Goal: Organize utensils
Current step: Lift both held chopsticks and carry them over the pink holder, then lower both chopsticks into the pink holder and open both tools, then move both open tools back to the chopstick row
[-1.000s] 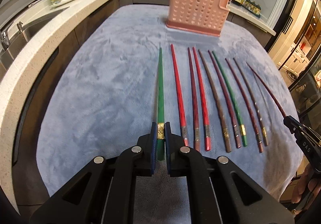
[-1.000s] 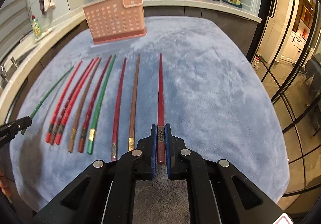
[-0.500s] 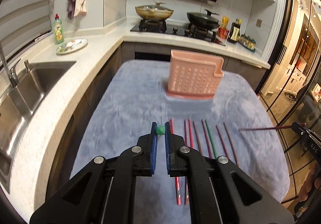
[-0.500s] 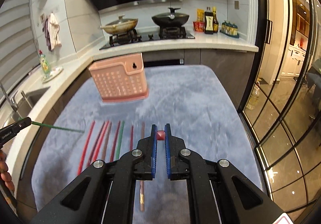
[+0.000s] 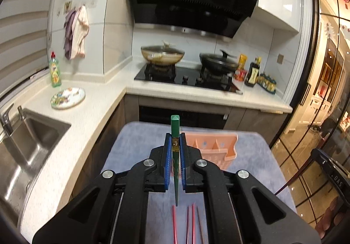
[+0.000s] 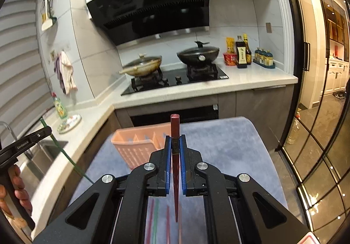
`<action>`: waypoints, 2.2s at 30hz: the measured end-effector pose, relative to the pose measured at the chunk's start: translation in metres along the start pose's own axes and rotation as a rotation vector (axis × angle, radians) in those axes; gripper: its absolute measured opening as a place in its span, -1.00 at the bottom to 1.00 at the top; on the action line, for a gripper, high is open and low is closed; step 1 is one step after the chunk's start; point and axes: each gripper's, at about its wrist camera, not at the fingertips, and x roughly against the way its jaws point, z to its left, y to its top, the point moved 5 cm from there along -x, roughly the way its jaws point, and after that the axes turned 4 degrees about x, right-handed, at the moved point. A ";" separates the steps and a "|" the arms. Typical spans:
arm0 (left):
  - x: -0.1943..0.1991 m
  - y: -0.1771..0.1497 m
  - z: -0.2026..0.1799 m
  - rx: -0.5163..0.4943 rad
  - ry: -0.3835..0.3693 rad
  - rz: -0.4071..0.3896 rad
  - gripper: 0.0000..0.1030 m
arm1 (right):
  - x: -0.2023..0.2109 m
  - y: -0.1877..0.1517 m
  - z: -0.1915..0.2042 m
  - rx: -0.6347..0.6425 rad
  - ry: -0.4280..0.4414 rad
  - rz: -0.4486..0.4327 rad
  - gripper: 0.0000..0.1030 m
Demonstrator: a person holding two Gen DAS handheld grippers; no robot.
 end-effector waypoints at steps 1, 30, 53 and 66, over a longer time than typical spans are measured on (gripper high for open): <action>-0.002 0.011 -0.004 0.005 -0.006 -0.022 -0.87 | -0.004 0.014 0.003 -0.008 0.015 -0.029 -0.87; -0.146 0.033 0.001 0.059 0.015 0.028 -0.86 | -0.176 0.039 0.037 -0.024 0.053 -0.002 -0.83; -0.070 -0.011 0.024 0.043 0.063 0.068 0.22 | -0.072 0.011 0.030 -0.015 0.076 -0.033 -0.21; -0.011 -0.138 0.044 -0.002 0.105 0.218 0.22 | 0.016 -0.112 0.006 0.051 0.011 0.119 -0.20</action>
